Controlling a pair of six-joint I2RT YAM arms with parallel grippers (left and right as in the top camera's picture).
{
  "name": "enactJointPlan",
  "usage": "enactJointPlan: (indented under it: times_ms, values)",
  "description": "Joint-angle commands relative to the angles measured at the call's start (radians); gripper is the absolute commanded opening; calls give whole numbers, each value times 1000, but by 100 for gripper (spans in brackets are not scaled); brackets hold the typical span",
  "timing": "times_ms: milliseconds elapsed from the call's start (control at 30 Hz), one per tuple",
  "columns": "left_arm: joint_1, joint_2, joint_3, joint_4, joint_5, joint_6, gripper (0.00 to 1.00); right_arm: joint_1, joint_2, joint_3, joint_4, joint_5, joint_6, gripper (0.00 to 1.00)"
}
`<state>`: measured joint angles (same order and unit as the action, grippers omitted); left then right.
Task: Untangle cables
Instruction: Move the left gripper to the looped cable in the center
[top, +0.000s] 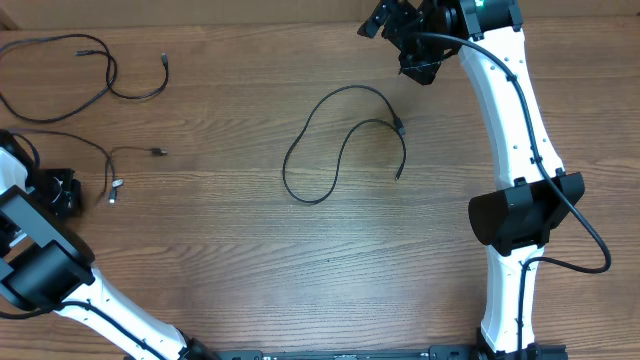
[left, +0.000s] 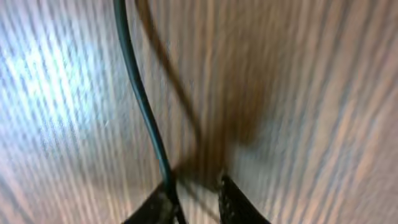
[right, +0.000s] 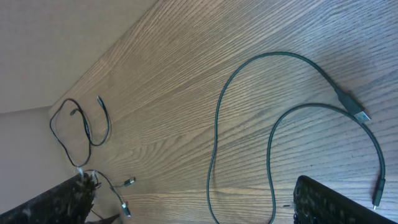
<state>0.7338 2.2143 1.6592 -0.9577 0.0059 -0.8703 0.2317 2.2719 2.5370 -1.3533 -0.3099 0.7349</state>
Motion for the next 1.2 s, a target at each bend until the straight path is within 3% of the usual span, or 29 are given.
enactJointPlan:
  times_ms: [0,300,367,400,433,467,667,900,1033,1167]
  values:
    - [-9,-10,-21,49,-5,0,8,4,12,2,5,7,-8,100]
    - [-24,-10,-16,197,-1,246,6,4,12,2,5,7,-8,100]
    - [-27,-10,0,199,38,295,34,4,12,2,7,7,-8,100]
    - [-27,-10,12,198,73,329,53,4,12,2,9,7,-8,100]
    - [-27,-10,26,194,109,364,83,4,12,2,10,8,-8,100]
    - [-27,-10,42,185,141,397,100,4,12,2,9,15,-8,100]
    - [-29,-14,233,2,297,437,99,4,12,2,4,113,-8,100]
    - [-116,-18,337,-142,674,627,100,4,32,1,-2,165,-7,100]
    - [-259,-17,337,-210,693,739,100,-1,35,1,-15,217,-7,100]
    - [-435,-17,337,-254,650,758,100,-40,35,2,-31,242,-7,100]
